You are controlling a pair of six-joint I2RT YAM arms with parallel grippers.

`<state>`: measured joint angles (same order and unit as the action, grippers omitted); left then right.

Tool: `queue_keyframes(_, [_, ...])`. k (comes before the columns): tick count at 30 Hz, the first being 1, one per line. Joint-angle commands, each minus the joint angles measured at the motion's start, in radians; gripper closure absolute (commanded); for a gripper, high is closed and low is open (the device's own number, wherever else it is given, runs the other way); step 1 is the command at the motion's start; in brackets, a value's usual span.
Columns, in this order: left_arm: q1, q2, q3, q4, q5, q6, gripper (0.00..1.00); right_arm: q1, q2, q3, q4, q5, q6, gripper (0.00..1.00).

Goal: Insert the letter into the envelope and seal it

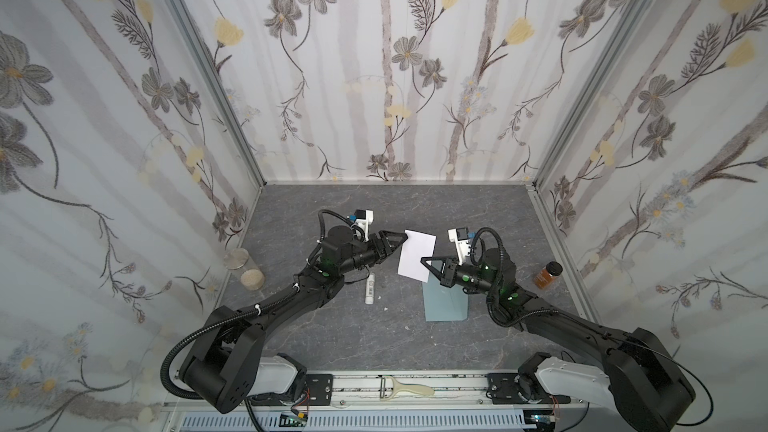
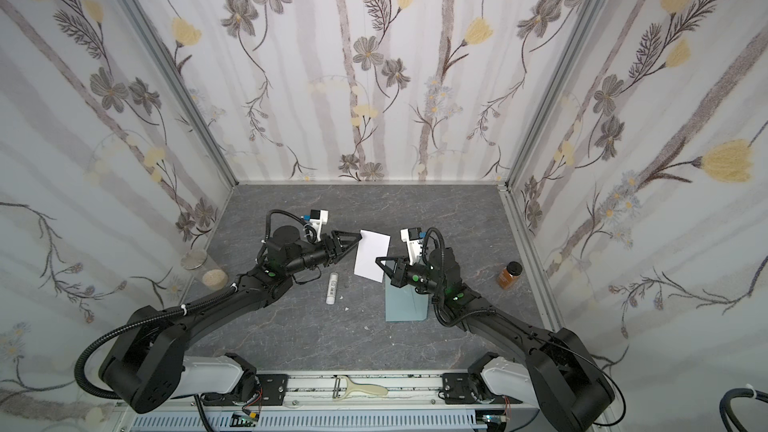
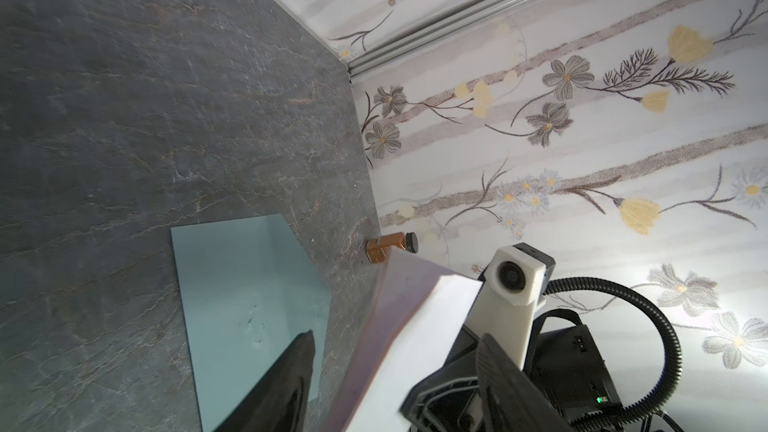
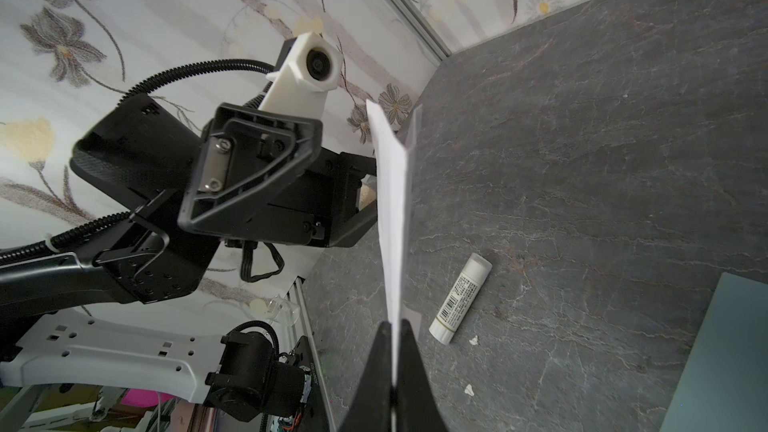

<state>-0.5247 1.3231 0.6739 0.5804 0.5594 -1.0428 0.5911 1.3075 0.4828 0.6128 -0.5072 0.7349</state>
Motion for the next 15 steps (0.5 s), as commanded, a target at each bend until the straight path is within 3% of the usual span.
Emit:
queue_keyframes(1, [0.009, -0.042, -0.041, 0.042, -0.067, 0.034, 0.32, -0.010, -0.044, 0.018, -0.041, 0.088, 0.001, 1.00])
queue_keyframes(7, [-0.044, -0.109, -0.107, 0.052, -0.159, 0.055, 0.36, -0.030, -0.089, 0.083, -0.095, 0.213, 0.042, 1.00])
queue_keyframes(15, [-0.153, -0.126, -0.152, 0.221, -0.225, 0.052, 0.37, -0.018, -0.047, 0.123, 0.013, 0.245, 0.145, 1.00])
